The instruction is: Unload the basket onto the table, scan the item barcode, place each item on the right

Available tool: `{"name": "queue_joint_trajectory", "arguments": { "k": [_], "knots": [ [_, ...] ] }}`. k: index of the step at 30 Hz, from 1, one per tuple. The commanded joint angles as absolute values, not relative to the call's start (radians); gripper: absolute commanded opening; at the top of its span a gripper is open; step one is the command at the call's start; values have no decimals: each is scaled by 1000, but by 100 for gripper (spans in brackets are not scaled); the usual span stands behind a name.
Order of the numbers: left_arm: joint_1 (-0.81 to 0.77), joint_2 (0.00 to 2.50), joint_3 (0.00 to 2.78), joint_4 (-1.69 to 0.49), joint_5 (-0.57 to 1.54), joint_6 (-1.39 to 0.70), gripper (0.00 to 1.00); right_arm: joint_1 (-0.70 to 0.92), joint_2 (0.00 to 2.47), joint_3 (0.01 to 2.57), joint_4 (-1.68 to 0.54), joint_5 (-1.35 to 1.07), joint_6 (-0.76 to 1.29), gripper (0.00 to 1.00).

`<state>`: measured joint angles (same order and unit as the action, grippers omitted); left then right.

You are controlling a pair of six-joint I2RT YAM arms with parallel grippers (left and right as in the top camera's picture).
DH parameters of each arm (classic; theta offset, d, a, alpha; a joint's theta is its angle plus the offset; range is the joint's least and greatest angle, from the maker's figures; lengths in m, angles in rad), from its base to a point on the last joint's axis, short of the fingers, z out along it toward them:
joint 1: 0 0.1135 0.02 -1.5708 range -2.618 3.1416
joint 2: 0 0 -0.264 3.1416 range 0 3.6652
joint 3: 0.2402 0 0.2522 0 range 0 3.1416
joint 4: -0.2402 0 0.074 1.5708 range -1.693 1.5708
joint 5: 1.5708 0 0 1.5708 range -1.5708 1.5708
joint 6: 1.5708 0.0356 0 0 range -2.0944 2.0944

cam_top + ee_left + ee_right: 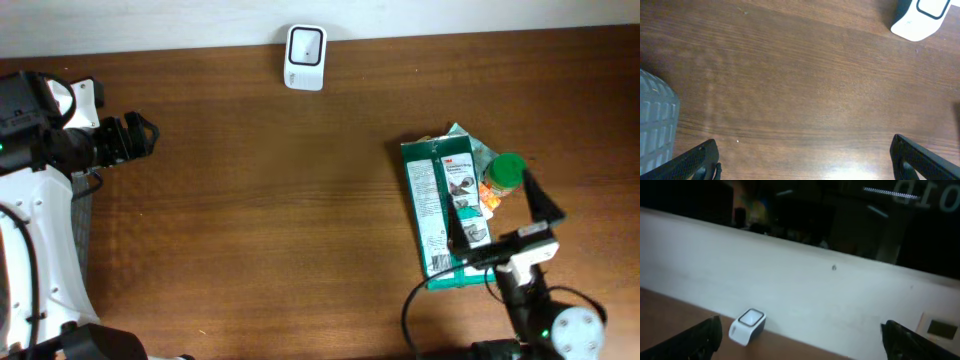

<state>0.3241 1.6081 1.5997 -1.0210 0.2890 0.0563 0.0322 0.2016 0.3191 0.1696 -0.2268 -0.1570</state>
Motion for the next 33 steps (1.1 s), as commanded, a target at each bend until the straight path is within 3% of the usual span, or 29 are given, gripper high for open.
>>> {"name": "queue_joint_trajectory", "arguments": {
  "k": [1, 11, 21, 33],
  "knots": [
    [330, 1605, 1602, -1020, 291, 61, 99, 41, 72, 210, 179, -224, -154, 98],
    [330, 1605, 1602, -1020, 291, 61, 99, 41, 3, 4, 190, -225, -153, 98],
    [330, 1605, 1602, -1020, 291, 61, 99, 41, 4, 6, -60, -227, -153, 98],
    [330, 1605, 1602, -1019, 291, 61, 99, 40, 7, 6, -57, -228, -153, 98]
  ]
}}
